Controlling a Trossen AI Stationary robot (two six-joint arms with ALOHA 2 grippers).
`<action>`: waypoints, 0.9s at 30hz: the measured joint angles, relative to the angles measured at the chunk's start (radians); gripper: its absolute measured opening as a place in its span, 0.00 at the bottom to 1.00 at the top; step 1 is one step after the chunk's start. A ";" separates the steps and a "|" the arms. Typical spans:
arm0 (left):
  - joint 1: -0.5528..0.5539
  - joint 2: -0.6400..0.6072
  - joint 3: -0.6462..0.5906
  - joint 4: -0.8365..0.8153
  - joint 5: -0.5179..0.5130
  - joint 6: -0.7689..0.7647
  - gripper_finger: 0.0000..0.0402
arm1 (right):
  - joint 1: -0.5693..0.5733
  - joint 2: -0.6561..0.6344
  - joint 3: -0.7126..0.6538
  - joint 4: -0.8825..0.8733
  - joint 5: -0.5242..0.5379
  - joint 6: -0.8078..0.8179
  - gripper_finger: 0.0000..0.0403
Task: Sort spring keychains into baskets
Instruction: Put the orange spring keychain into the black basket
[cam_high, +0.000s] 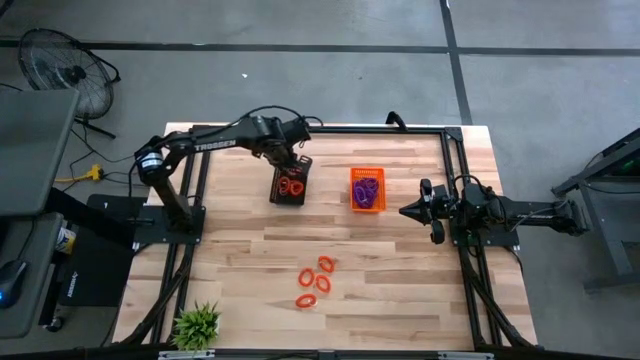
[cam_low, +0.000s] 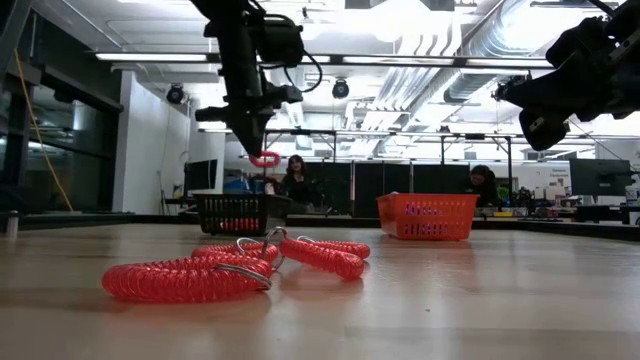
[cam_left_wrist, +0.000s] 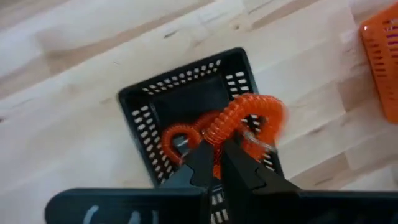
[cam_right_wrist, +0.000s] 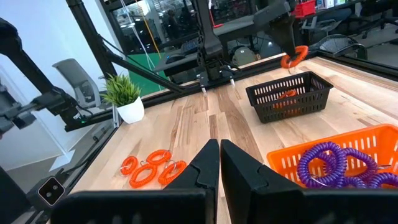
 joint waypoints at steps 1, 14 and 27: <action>0.000 0.013 0.001 0.005 0.007 0.000 0.03 | 0.000 0.000 0.000 0.000 0.000 0.000 0.03; 0.000 0.146 0.000 -0.062 0.011 -0.009 0.03 | 0.000 0.000 0.000 0.000 0.000 0.000 0.03; -0.003 0.163 0.000 -0.051 0.020 -0.023 0.22 | 0.000 0.000 0.000 0.000 0.000 0.000 0.03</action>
